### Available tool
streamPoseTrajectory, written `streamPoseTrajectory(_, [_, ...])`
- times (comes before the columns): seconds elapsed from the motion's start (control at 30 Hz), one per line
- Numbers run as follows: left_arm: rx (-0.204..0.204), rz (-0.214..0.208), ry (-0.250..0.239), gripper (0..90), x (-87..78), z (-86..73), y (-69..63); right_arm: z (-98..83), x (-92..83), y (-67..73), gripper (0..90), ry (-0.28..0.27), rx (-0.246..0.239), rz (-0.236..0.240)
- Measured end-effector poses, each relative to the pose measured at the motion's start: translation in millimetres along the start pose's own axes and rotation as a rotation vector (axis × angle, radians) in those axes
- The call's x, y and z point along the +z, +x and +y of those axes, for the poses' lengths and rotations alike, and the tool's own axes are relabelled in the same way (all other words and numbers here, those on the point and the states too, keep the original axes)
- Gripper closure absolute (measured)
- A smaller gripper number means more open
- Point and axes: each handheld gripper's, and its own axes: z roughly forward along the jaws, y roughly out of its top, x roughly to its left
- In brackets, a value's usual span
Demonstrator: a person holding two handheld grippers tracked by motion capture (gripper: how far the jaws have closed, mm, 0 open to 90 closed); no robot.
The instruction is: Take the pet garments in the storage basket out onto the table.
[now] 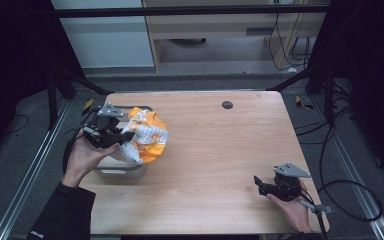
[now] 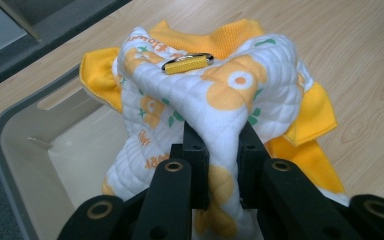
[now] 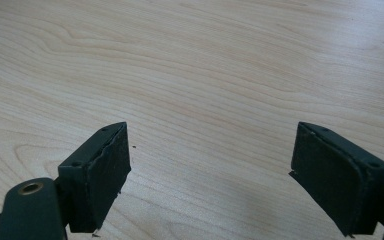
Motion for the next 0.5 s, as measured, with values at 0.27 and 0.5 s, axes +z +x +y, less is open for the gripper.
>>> streamPoseTrajectory(0.27, [0.023,-0.023,0.003,79.9,8.6,4.8,-11.3,0.1,-0.4,-0.2,15.7,-0.004,0.005,0.000])
streamPoseTrajectory(0.5, [0.045,-0.041,-0.004,80.0,14.3,7.3,-21.6,0.1,-0.8,-0.8,15.7,-0.006,0.000,-0.001])
